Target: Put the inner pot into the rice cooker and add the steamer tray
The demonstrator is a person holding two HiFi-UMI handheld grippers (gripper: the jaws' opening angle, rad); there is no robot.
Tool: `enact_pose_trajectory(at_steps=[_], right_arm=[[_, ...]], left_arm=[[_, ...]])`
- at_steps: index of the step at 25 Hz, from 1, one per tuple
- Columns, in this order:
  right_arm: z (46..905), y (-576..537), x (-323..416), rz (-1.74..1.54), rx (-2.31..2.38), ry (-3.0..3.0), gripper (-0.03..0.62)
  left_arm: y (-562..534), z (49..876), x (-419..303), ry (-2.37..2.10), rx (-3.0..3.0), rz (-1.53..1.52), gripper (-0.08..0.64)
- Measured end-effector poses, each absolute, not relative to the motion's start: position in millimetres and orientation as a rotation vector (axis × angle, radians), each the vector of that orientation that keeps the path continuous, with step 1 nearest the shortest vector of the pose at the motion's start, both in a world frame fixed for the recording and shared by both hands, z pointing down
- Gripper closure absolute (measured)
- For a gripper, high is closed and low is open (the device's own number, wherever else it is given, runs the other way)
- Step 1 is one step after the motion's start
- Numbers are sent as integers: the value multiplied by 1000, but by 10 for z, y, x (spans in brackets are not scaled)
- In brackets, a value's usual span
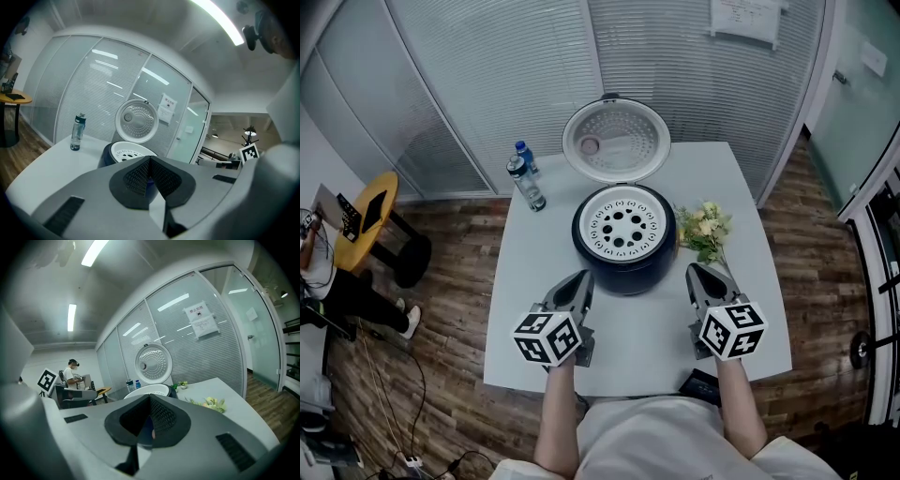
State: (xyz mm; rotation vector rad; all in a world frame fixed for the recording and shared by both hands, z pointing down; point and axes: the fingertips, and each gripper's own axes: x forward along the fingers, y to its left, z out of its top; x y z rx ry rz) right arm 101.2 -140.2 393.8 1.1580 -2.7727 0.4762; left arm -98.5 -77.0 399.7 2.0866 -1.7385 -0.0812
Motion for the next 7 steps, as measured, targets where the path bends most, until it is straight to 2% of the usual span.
enact_pose_trajectory(at_steps=[7], right_arm=[[3978, -1392, 990, 490, 1154, -2764, 577]], left_arm=[[-744, 4031, -1030, -1739, 2079, -88, 551]])
